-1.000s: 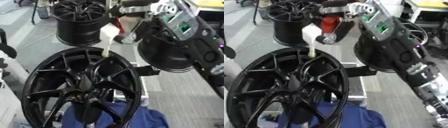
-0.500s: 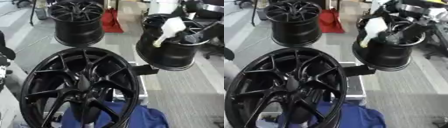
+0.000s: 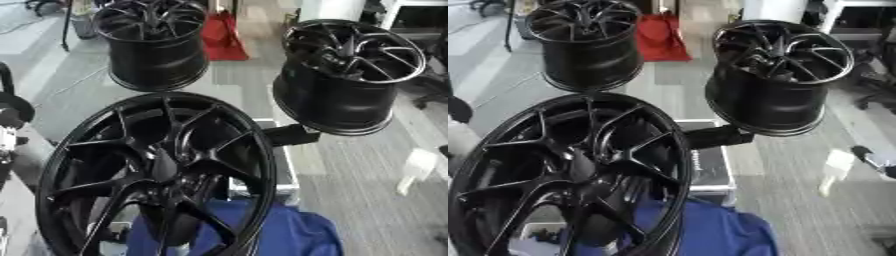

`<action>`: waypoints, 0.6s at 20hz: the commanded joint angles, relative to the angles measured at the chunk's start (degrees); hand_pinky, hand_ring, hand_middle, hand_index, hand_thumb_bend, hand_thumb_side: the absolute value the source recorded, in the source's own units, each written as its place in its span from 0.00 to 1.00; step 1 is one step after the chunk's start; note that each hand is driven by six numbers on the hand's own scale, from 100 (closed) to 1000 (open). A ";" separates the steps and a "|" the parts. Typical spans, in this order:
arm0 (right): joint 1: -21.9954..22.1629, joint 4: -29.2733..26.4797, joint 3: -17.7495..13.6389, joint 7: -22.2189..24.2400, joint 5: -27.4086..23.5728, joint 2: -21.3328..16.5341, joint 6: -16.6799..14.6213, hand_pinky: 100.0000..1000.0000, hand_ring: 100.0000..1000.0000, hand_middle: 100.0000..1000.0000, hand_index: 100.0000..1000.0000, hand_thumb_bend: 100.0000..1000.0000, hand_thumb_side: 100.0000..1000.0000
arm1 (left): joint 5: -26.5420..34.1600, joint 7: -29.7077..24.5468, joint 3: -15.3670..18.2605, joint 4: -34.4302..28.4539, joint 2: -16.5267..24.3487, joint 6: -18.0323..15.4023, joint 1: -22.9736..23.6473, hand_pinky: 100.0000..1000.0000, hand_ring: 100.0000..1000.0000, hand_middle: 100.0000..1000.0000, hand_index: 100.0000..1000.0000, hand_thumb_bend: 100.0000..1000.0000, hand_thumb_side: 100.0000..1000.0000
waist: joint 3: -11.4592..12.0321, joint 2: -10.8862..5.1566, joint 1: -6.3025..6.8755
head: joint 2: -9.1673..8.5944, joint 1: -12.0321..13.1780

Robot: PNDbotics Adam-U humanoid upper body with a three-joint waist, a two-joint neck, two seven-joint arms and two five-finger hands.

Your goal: Pull the pin out of the wheel hub.

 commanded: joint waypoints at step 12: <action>-0.36 -6.29 1.58 -15.89 -8.49 10.30 0.18 0.78 0.88 0.81 0.90 0.27 0.26 | 0.14 -0.08 0.14 -1.00 -0.46 -0.27 -0.72 0.57 0.67 0.64 0.75 0.23 0.61 | 0.73 0.54 0.52 | -1.15 0.18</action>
